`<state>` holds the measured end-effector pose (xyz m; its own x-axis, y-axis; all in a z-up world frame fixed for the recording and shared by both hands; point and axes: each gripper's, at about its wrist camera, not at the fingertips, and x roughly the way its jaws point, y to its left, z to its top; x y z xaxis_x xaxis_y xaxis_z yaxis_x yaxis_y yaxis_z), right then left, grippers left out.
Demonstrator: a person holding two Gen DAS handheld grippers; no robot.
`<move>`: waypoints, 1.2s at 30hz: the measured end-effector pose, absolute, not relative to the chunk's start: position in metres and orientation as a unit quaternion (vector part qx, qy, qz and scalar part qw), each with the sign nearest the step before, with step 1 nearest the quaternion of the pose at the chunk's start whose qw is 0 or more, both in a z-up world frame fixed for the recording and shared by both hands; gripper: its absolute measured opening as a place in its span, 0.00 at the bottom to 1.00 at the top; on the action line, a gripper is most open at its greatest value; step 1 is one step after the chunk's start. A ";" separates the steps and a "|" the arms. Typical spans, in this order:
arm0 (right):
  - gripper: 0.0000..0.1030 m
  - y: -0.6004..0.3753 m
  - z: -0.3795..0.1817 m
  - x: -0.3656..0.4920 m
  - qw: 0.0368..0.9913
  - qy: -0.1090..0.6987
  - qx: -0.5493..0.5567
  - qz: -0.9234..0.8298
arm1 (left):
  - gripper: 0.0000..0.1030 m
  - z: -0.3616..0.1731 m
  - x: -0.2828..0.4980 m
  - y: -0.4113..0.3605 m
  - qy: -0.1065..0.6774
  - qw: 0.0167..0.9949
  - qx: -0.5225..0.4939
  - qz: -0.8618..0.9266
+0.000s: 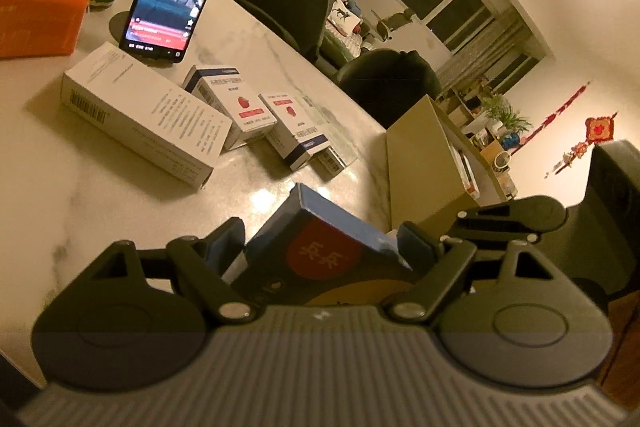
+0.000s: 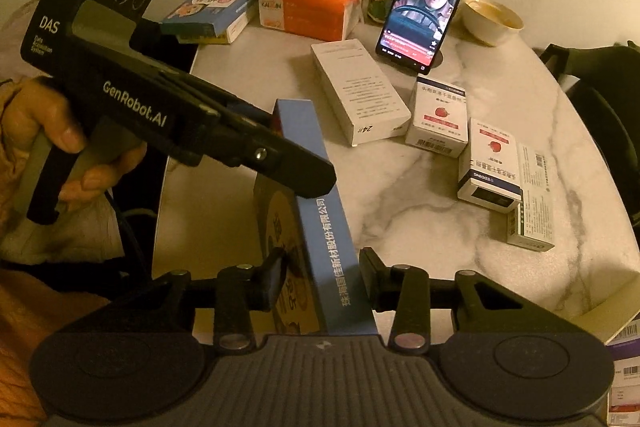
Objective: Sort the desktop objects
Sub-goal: 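Lift the blue fever-patch box upright with the right gripper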
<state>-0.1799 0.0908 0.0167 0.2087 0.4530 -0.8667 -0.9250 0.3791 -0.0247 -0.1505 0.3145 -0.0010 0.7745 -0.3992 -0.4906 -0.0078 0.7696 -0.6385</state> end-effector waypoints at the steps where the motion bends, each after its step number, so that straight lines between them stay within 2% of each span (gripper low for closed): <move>1: 0.41 0.091 0.017 -0.180 0.721 0.411 -0.288 0.478 | 0.82 -0.001 -0.150 0.315 0.315 0.884 -0.325 -0.112; 3: 0.36 0.091 0.017 -0.180 0.717 0.415 -0.281 0.485 | 0.84 0.000 -0.151 0.317 0.309 0.882 -0.336 -0.115; 5: 0.25 0.090 0.017 -0.183 0.707 0.421 -0.276 0.497 | 0.88 0.003 -0.151 0.318 0.301 0.883 -0.341 -0.114; 6: 0.24 0.090 0.018 -0.185 0.706 0.420 -0.276 0.499 | 0.90 0.004 -0.152 0.319 0.298 0.884 -0.343 -0.113; 12: 0.24 0.079 0.026 -0.183 0.726 0.420 -0.252 0.483 | 0.95 0.007 -0.154 0.323 0.282 0.884 -0.356 -0.108; 36: 0.24 0.018 0.080 -0.167 0.814 0.373 -0.185 0.404 | 0.98 -0.001 -0.145 0.311 0.301 0.878 -0.352 -0.121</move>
<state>-0.1672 0.0177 0.0804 0.3948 0.5208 -0.7570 -0.7968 0.6043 0.0002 -0.1452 0.3109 -0.0008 0.7900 -0.4242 -0.4427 0.0011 0.7231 -0.6908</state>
